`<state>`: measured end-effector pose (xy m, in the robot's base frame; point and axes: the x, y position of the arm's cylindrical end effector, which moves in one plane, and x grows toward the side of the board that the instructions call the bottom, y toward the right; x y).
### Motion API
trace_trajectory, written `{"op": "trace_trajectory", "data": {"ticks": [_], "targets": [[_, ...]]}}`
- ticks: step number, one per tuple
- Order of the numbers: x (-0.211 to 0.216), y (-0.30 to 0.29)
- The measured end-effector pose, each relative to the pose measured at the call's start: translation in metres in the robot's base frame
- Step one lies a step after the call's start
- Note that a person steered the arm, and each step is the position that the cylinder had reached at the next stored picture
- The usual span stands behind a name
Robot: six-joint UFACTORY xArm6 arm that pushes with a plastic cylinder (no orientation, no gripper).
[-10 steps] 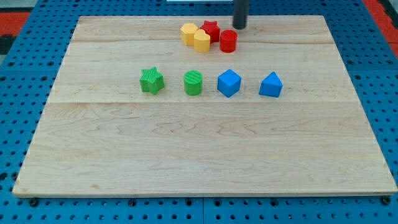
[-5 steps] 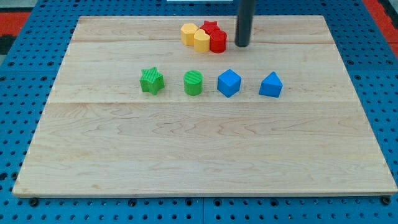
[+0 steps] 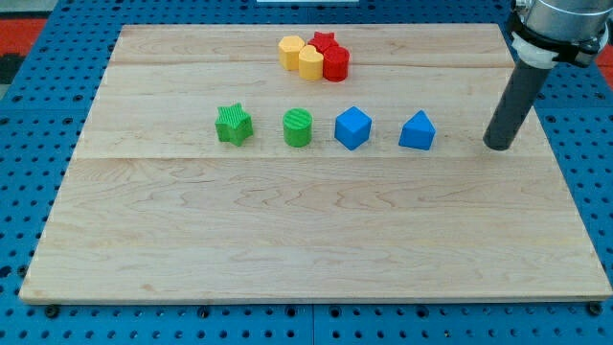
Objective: Push the cube into the yellow blocks to the bottom left
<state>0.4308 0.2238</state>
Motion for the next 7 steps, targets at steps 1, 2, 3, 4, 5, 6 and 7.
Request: {"op": "trace_trajectory", "data": {"ticks": [1, 2, 3, 4, 5, 6, 7], "targets": [[0.004, -0.018], [-0.029, -0.061], [-0.045, -0.097], [-0.014, -0.085], [-0.001, -0.078], [-0.003, -0.134], [-0.047, -0.203]]}}
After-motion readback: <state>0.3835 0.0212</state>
